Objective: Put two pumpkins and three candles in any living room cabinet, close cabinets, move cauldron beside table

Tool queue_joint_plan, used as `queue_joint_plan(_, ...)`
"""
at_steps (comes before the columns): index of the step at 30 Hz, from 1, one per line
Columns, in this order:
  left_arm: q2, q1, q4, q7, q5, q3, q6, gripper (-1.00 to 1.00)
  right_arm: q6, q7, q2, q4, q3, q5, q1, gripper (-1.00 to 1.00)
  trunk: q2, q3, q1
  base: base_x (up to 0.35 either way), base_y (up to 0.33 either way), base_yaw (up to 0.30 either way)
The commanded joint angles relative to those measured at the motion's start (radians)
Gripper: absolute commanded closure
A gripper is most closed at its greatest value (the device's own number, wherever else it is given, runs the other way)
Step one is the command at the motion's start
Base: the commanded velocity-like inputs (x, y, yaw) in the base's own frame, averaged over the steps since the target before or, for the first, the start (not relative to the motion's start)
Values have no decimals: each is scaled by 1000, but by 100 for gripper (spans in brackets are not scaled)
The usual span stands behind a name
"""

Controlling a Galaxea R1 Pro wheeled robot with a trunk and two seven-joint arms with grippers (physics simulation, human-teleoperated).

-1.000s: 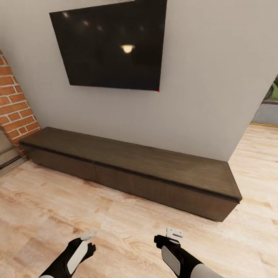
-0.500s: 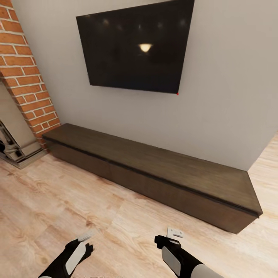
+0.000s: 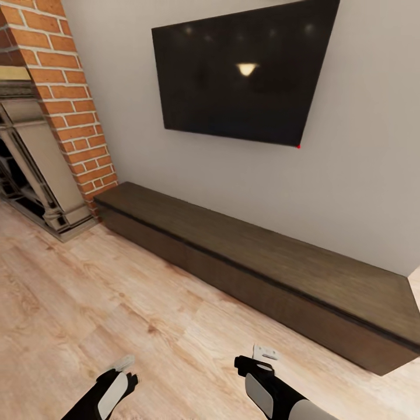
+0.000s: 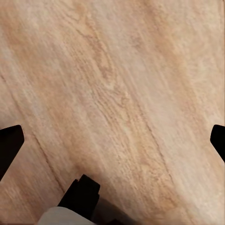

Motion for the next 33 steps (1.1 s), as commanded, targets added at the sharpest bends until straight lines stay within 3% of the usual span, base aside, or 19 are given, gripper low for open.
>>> queue_joint_plan(1, 2, 0, -2, 3, 8, -8, 3, -100, 4, -8, -1, -2, 8, -4, -1, -100, 7, 1, -4, 0, 0, 246)
queue_joint_plan(16, 9, 0, -1, -30, 9, -7, 2, -100, 1, -7, -1, -1, 8, -4, -1, -100, 112, 34, -62, 0, 0, 242)
queue_joint_plan(18, 9, 0, -1, -36, 10, 7, 2, -100, 0, -7, -1, -2, 9, -3, -1, -100, 126, 38, -69, 0, 0, 236)
queue_joint_plan(26, 25, 0, -1, -128, 12, 43, 4, -100, -9, 55, -1, -1, 17, -4, -1, -100, 182, 54, -100, 0, 0, 235)
queue_joint_plan(33, 32, 0, -1, -150, 13, 46, 6, -100, -10, 65, -1, -1, 29, -4, -1, -100, 231, 69, -127, 0, 0, 235)
